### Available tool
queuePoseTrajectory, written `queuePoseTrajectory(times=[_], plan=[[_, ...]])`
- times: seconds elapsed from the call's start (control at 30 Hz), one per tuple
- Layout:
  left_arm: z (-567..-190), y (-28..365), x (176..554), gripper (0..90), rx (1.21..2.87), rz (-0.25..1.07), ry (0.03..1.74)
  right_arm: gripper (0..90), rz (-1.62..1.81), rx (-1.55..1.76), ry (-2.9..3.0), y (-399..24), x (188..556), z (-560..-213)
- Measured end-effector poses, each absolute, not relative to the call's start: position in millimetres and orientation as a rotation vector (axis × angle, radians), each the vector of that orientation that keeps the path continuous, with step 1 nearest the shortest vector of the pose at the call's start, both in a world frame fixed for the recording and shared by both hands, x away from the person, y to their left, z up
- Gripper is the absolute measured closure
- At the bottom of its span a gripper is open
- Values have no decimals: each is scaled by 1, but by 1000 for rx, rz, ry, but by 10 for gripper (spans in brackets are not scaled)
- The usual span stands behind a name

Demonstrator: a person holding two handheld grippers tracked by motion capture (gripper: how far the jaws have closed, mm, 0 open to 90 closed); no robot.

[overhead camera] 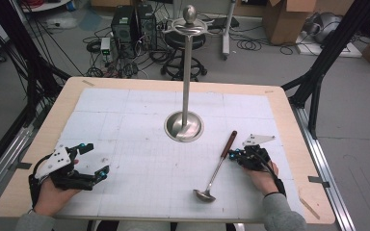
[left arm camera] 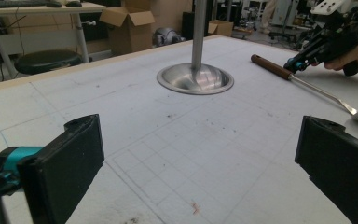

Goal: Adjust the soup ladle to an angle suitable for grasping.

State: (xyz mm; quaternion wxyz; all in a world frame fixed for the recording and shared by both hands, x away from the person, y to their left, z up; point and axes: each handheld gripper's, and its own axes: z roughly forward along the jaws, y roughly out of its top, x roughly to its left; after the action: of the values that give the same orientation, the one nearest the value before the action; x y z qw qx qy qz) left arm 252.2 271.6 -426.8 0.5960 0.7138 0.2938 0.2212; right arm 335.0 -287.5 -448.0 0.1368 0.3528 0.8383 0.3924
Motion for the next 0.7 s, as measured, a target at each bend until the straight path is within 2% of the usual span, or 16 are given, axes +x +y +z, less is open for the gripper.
queuePoseTrajectory(times=[0.7], plan=[[-427,275,249,17,1663,539,708,900,1147,994,2460,-268,348,-448]])
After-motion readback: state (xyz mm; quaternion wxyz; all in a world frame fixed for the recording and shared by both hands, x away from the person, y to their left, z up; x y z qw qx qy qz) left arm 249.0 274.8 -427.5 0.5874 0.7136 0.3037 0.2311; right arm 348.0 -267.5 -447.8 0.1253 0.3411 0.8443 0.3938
